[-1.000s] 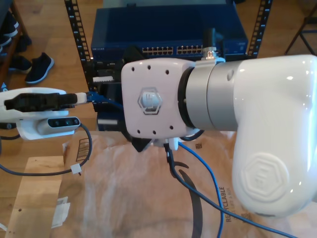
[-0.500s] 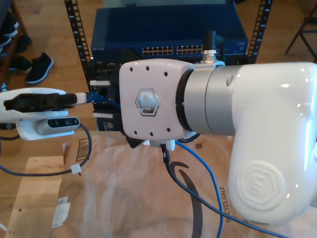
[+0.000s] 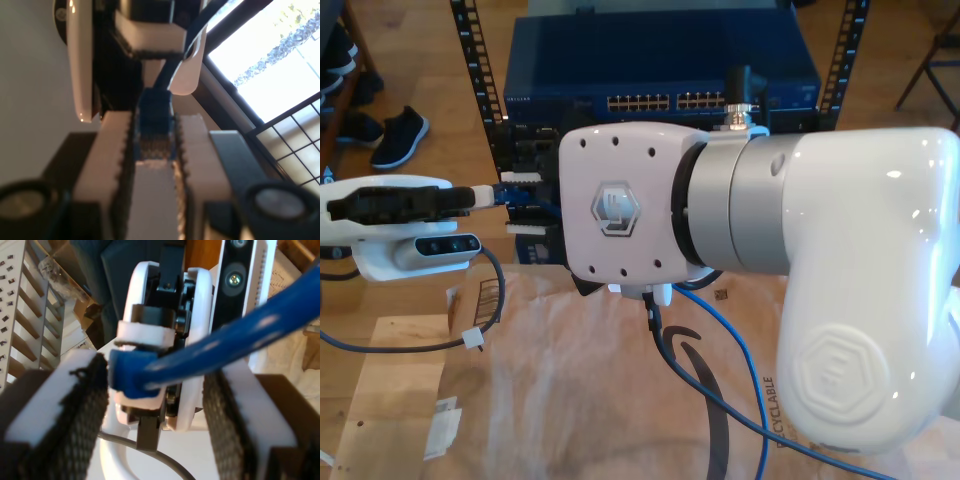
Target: Grab the cable and plug it in
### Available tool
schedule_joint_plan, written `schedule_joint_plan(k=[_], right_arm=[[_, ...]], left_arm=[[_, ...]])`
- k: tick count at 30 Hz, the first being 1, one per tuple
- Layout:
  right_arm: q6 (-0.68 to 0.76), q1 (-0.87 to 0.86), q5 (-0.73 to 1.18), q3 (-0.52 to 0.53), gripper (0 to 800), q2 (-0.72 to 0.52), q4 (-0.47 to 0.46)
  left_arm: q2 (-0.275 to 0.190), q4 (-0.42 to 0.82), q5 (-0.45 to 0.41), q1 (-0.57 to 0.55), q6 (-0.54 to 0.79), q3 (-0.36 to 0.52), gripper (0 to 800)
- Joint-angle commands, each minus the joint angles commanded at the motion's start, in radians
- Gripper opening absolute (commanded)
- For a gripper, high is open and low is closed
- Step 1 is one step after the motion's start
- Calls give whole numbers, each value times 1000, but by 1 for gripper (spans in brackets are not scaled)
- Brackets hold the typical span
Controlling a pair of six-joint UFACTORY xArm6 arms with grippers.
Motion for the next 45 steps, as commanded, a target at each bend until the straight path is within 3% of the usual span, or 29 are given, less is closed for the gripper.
schedule_joint_plan(k=[4,6,7,8,9,13,18,21,24,28,34,39,42,45], right_arm=[[2,-2,0,0,211,-2,0],[3,-2,-2,0,126,-2,0],[3,-2,-5,2,73,-2,2],[3,-2,-9,2,48,-2,2],[3,-2,-14,2,29,-2,2],[3,-2,-17,2,2,-2,0],[3,-31,-44,0,2,21,-8],[3,-117,-110,21,1,43,-11],[2,-184,-229,83,1,43,-17],[-2,-224,-453,193,2,44,-58],[-8,-230,-781,347,11,52,-58],[-149,-224,-985,427,24,89,-44],[-233,-172,-1157,445,27,169,0],[-351,-74,-1350,431,36,293,101]], left_arm=[[0,0,0,0,0,2,28],[0,0,0,0,0,2,38],[0,0,2,0,0,3,137],[0,-2,8,0,2,8,318],[0,-3,23,0,0,9,446],[-3,-5,32,3,-2,11,799],[-46,-2,-3,17,3,-5,798],[-49,12,-71,98,15,-9,799],[-51,74,-83,163,80,-44,799],[-58,267,-153,247,180,-89,799],[-141,631,-238,275,362,-98,799],[-175,875,-269,288,493,-92,799],[-178,997,-270,353,542,-84,799],[-236,1080,-270,373,646,-40,799]])
